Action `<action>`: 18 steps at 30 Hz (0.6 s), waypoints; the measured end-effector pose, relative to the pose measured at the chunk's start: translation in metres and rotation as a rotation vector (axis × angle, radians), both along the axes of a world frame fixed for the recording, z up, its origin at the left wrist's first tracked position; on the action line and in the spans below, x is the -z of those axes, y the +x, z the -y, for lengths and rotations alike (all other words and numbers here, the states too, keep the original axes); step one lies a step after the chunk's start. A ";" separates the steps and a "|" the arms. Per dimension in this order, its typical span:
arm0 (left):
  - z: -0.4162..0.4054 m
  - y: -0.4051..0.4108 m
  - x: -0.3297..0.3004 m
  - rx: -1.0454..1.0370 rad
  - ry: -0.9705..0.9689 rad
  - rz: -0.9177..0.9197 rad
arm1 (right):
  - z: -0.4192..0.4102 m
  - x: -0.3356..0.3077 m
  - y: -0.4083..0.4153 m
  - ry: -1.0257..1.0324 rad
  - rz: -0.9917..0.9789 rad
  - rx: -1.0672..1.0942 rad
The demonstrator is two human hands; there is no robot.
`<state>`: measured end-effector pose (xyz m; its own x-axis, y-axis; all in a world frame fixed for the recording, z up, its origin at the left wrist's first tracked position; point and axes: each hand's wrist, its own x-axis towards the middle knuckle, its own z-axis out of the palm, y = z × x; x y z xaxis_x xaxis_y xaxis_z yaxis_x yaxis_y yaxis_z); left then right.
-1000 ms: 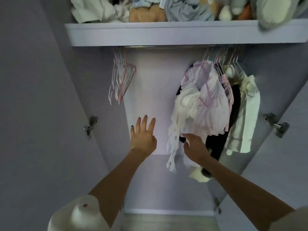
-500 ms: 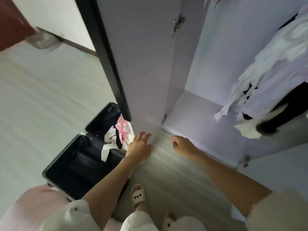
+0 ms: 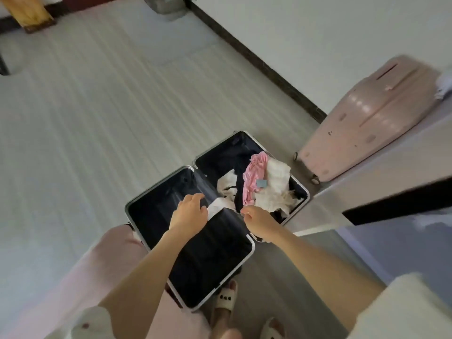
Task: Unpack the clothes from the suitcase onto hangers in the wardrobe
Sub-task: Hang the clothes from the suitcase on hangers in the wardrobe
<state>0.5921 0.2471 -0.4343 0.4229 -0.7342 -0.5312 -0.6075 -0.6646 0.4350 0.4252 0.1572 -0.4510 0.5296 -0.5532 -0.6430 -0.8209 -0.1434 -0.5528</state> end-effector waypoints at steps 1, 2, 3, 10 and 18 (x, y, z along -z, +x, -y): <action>0.004 0.007 0.015 -0.003 0.006 -0.014 | 0.006 0.017 0.006 -0.001 -0.035 0.017; 0.007 0.011 0.028 0.004 0.011 -0.025 | 0.011 0.030 0.009 0.002 -0.062 0.030; 0.011 0.014 0.043 0.000 0.013 -0.045 | 0.017 0.045 0.013 0.006 -0.086 0.054; 0.022 0.013 0.205 -0.093 0.113 -0.184 | 0.069 0.212 -0.001 -0.006 -0.334 0.227; 0.094 -0.031 0.413 0.205 0.125 -0.147 | 0.158 0.383 -0.039 -0.245 -0.603 0.015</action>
